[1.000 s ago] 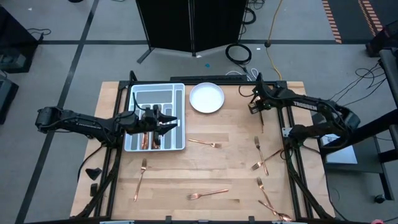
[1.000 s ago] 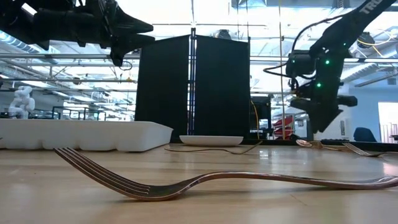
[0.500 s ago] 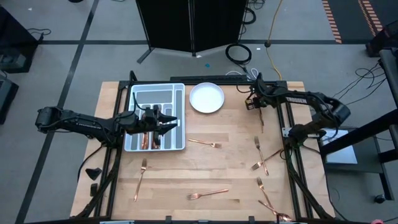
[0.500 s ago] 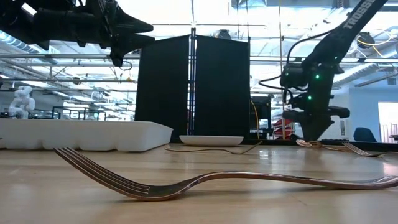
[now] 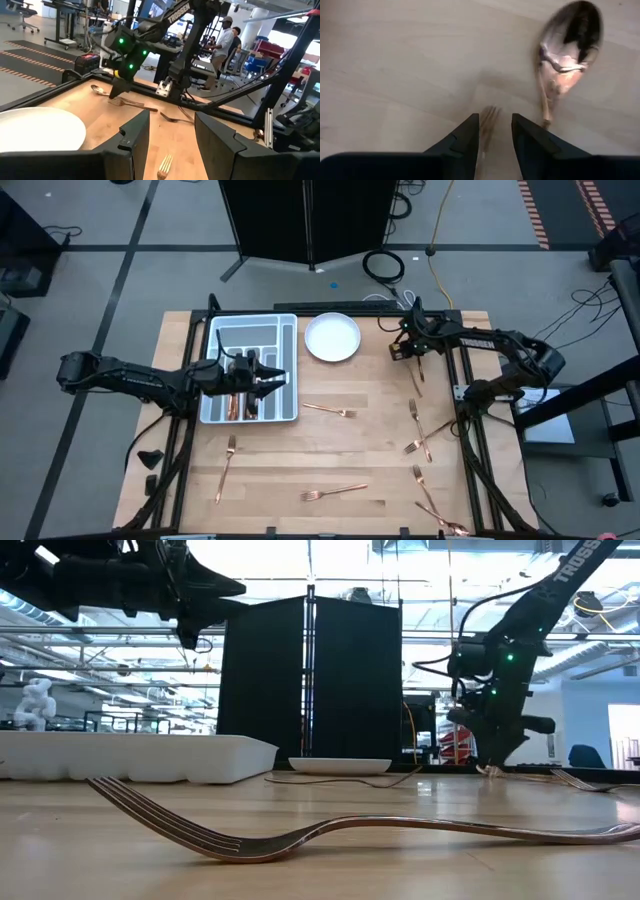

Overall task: Sort silverware
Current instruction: Put the spoon on the silverware tray

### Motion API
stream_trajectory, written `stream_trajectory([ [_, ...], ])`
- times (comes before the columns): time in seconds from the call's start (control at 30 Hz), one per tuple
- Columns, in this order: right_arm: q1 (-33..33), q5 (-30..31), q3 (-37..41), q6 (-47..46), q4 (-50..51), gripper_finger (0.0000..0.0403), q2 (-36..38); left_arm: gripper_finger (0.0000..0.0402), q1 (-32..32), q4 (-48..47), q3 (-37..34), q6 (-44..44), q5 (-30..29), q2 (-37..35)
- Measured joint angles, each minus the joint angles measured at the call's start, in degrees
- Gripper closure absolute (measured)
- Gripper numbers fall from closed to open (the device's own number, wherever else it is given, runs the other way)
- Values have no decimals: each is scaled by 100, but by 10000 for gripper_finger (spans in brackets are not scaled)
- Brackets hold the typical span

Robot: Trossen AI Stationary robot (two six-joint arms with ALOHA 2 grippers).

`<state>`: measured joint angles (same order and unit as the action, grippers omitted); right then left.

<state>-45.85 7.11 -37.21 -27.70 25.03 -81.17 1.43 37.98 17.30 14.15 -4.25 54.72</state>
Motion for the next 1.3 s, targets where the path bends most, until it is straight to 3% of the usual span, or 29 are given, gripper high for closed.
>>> stream_trajectory([
  [0.27, 50, 655, -2, -27, 331, 297, 312, 251, 0, -64, 0, 11, 0, 0],
  [0.47, 5, 763, -2, -123, 684, 297, 311, 251, -7, -128, 0, 13, 15, 0],
  [0.9, 4, 740, 274, -173, 388, 299, -42, 251, -74, -125, -2, 31, 111, 0],
  [1.07, 5, 643, 466, -212, 208, 326, -67, 251, -76, -125, -2, 26, 114, 0],
  [1.3, 33, 430, 492, -167, 212, 394, -59, 251, -83, -129, -2, 44, 114, 0],
])
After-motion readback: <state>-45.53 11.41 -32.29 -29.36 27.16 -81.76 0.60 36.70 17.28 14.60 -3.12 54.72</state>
